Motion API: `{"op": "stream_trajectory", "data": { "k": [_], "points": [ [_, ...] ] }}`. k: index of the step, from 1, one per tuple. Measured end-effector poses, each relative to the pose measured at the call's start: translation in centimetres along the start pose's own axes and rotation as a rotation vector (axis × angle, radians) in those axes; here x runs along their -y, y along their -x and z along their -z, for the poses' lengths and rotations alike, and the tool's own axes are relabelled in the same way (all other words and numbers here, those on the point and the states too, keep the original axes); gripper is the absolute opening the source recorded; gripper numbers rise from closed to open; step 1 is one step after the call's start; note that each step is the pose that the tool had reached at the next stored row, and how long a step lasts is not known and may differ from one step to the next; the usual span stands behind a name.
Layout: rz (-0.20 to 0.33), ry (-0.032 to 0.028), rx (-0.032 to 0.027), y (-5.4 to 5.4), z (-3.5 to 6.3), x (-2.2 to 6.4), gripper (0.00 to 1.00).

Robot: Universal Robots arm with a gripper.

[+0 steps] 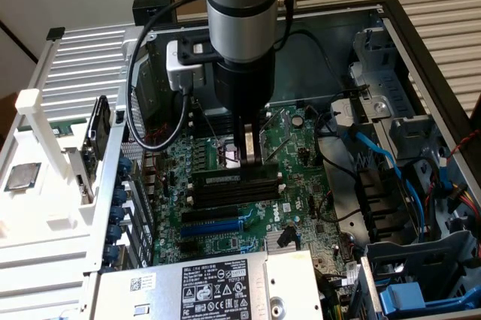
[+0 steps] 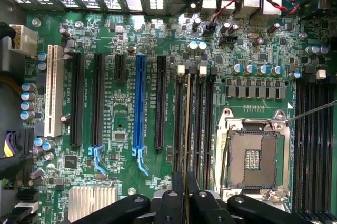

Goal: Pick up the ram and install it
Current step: 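Insert the ram into the slot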

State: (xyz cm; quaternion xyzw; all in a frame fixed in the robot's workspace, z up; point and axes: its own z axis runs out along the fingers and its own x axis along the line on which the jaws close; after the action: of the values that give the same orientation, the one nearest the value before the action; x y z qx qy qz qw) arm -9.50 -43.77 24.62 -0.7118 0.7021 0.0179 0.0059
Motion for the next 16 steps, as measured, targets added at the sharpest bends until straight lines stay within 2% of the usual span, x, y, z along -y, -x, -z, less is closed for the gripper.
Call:
{"op": "stream_trajectory", "data": {
  "k": [7, 13, 16],
  "points": [
    [0.005, -0.0008, 0.0, 0.0, -0.08, 0.0, 0.13],
    [0.005, -0.007, 0.0, -0.05, -0.09, 0.0, 0.13],
    [0.005, -0.0082, 0.0001, -0.1, -0.11, 0.0, 0.13]
  ]
}}
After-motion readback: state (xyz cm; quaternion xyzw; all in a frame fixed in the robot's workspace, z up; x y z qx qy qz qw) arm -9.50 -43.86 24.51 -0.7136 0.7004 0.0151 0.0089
